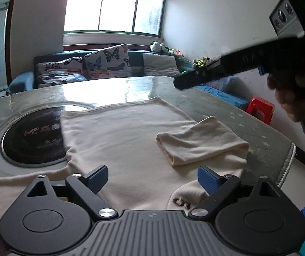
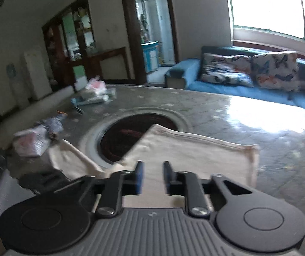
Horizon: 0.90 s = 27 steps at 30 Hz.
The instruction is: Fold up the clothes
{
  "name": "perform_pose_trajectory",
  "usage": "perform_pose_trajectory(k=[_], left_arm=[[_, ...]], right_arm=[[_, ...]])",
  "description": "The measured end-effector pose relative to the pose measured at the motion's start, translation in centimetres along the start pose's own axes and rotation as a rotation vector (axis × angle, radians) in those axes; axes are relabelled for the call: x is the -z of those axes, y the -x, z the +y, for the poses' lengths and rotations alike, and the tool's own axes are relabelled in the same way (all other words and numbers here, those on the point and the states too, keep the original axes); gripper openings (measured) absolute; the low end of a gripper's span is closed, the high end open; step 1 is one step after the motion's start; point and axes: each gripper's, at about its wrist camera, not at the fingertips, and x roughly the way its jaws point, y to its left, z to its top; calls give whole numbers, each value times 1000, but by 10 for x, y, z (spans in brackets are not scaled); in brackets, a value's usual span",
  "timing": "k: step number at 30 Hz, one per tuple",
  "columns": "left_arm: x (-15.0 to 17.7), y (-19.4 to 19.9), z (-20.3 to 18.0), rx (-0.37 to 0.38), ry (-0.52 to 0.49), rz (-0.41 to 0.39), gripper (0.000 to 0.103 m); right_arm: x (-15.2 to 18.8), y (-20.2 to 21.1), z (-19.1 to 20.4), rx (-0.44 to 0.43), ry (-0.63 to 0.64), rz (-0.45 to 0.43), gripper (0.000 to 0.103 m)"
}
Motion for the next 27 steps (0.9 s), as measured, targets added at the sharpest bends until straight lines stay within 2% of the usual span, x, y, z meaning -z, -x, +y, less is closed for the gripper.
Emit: perform_pose_trajectory(k=[1,2,4,5,6,8,10,12,16,17,19,21,23,27], left_arm=[[-3,-3,-2,7,-6,1,87],[-5,-8,-6,17,-13,3,83],[-10,-18,-14,39,-28,11,78],[-12,-24,-17,43,-31,18,75],[-15,-30,-20,46,-34,26,73],[-19,-41,-24,49,-31,45,72],[-21,-51,-27,54,-23,68,70],[-23,-60,-29,60,-13,97,61],[-21,-73,-25,41,23,152,55],[-21,-76,-24,41,33,162,45],[-21,-78,-23,31,40,161,34],[-31,-74,-27,35,27,140,13],[-42,-69,-32,40,11,116,6],[-63,-60,-41,49,-19,67,5]], right_arm=[[1,1,-4,25,2,3,39],[5,4,-8,52,2,7,52],[15,10,-19,115,7,13,55],[20,13,-24,139,13,20,60],[25,16,-30,158,13,29,69],[38,24,-41,200,0,41,77],[51,31,-50,227,-2,61,79],[61,35,-59,259,-9,78,82],[79,42,-73,285,-27,110,82],[83,43,-76,291,-31,115,83],[89,45,-82,300,-46,118,86],[94,44,-85,302,-60,122,88],[97,41,-85,301,-67,126,88],[105,37,-80,286,-77,126,89]])
